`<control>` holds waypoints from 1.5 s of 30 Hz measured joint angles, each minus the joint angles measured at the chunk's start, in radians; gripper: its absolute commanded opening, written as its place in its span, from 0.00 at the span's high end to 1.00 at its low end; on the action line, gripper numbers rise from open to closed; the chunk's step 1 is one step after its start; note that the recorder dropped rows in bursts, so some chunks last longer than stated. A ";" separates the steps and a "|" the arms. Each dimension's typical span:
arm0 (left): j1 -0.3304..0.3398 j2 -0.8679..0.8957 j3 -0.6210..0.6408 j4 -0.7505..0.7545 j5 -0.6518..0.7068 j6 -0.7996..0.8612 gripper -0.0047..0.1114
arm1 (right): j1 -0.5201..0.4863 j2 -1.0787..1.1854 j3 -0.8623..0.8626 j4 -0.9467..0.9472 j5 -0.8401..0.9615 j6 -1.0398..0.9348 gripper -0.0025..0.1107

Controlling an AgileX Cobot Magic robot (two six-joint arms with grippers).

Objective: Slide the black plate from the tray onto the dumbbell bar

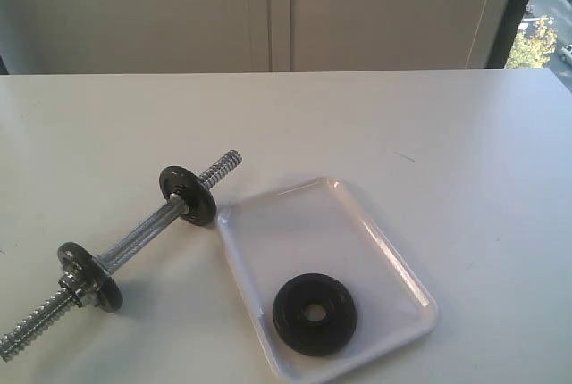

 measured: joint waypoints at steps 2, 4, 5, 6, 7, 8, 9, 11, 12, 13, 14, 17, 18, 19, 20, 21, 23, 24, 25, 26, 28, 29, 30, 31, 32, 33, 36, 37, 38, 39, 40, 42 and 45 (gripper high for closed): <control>0.000 -0.001 0.000 0.000 -0.046 0.000 0.96 | 0.000 0.000 0.000 0.000 0.000 0.000 0.98; 0.000 -0.001 0.000 0.000 -0.108 0.000 0.96 | 0.000 0.000 0.000 0.000 0.000 0.000 0.98; 0.000 -0.001 0.000 0.000 -0.143 -0.005 0.96 | 0.000 0.000 0.000 0.000 0.000 0.000 0.98; 0.000 -0.001 0.000 0.000 -0.181 -0.013 0.96 | 0.000 0.000 0.000 0.000 0.000 0.000 0.98; 0.000 -0.001 0.000 0.000 -0.214 -0.026 0.96 | 0.000 0.000 0.000 0.000 0.000 0.000 0.98; 0.000 -0.002 0.000 0.000 -0.257 -0.043 0.96 | 0.000 0.000 0.000 0.000 0.000 0.000 0.98; 0.000 -0.002 0.000 0.000 -0.301 -0.059 0.96 | 0.000 0.000 0.000 0.000 0.000 0.000 0.98; 0.000 -0.002 0.000 0.000 -0.376 -0.078 0.96 | 0.000 0.000 0.000 0.000 0.000 0.000 0.98; 0.000 -0.002 0.000 0.000 -0.410 -0.083 0.96 | 0.000 0.000 0.000 0.000 0.000 0.000 0.98; 0.000 -0.002 0.000 0.000 -0.432 -0.087 0.96 | 0.000 0.000 0.000 0.000 0.000 0.000 0.98; 0.000 -0.002 -0.004 -0.003 -0.441 -0.089 0.96 | 0.000 0.000 0.000 0.000 0.000 0.000 0.98; 0.000 -0.002 -0.043 -0.032 -0.445 -0.093 0.96 | 0.000 0.000 0.000 0.000 0.000 0.000 0.98; 0.000 0.006 -0.064 -0.045 -0.453 -0.093 0.96 | 0.000 0.000 0.000 0.000 0.000 0.000 0.98; 0.000 0.021 -0.088 -0.058 -0.455 -0.093 0.96 | 0.000 0.000 0.000 0.000 0.000 0.000 0.98; 0.000 0.039 -0.112 -0.064 -0.456 -0.093 0.96 | 0.000 0.000 0.000 0.000 0.000 0.000 0.98; 0.000 0.056 -0.131 -0.070 -0.458 -0.093 0.96 | 0.000 0.000 0.000 0.000 0.000 0.000 0.98; 0.000 0.108 -0.177 -0.077 -0.458 -0.093 0.96 | 0.000 0.000 0.000 0.000 0.000 0.000 0.98; 0.000 0.137 -0.200 -0.079 -0.458 -0.093 0.96 | 0.000 0.000 0.000 0.000 0.000 0.000 0.98; 0.000 0.168 -0.222 -0.079 -0.451 -0.086 0.96 | 0.000 0.000 0.000 0.000 0.000 0.000 0.98; 0.000 0.195 -0.240 -0.079 -0.441 -0.074 0.96 | 0.000 0.000 0.000 0.000 0.000 0.000 0.98; 0.000 0.301 -0.298 -0.051 -0.402 -0.018 0.96 | 0.000 0.000 0.000 0.000 0.000 0.000 0.98; 0.000 0.337 -0.315 -0.027 -0.387 0.000 0.96 | 0.000 0.000 0.000 0.000 0.000 0.000 0.98; 0.000 0.403 -0.347 0.030 -0.353 0.031 0.96 | 0.000 0.000 0.000 0.000 0.000 0.000 0.98; 0.000 0.441 -0.363 0.066 -0.329 0.048 0.96 | 0.000 0.000 0.000 0.000 0.000 0.000 0.98; 0.000 0.506 -0.390 0.135 -0.258 0.070 0.96 | 0.000 0.000 0.000 0.000 0.000 0.000 0.98; 0.000 0.542 -0.405 0.168 -0.213 0.077 0.96 | 0.000 0.000 0.000 0.000 0.000 0.000 0.98; 0.000 0.702 -0.484 0.232 0.025 0.088 0.96 | 0.000 0.000 0.000 0.000 0.000 0.000 0.98; 0.000 0.763 -0.521 0.236 0.088 0.087 0.96 | 0.000 0.000 0.000 0.000 0.000 0.000 0.98; 0.000 0.802 -0.551 0.239 0.135 0.087 0.96 | 0.000 0.000 0.000 0.000 0.000 0.000 0.98; 0.000 0.852 -0.597 0.239 0.213 0.087 0.96 | 0.000 0.000 0.000 0.000 0.000 0.000 0.98; -0.002 0.889 -0.635 0.239 0.268 0.087 0.96 | 0.000 0.000 0.000 0.000 0.000 0.000 0.98; -0.027 0.969 -0.721 0.239 0.380 0.087 0.96 | 0.000 0.000 0.000 0.000 0.000 0.000 0.98; -0.106 1.094 -0.862 0.239 0.570 0.106 0.96 | 0.000 0.000 0.000 0.000 0.000 0.000 0.98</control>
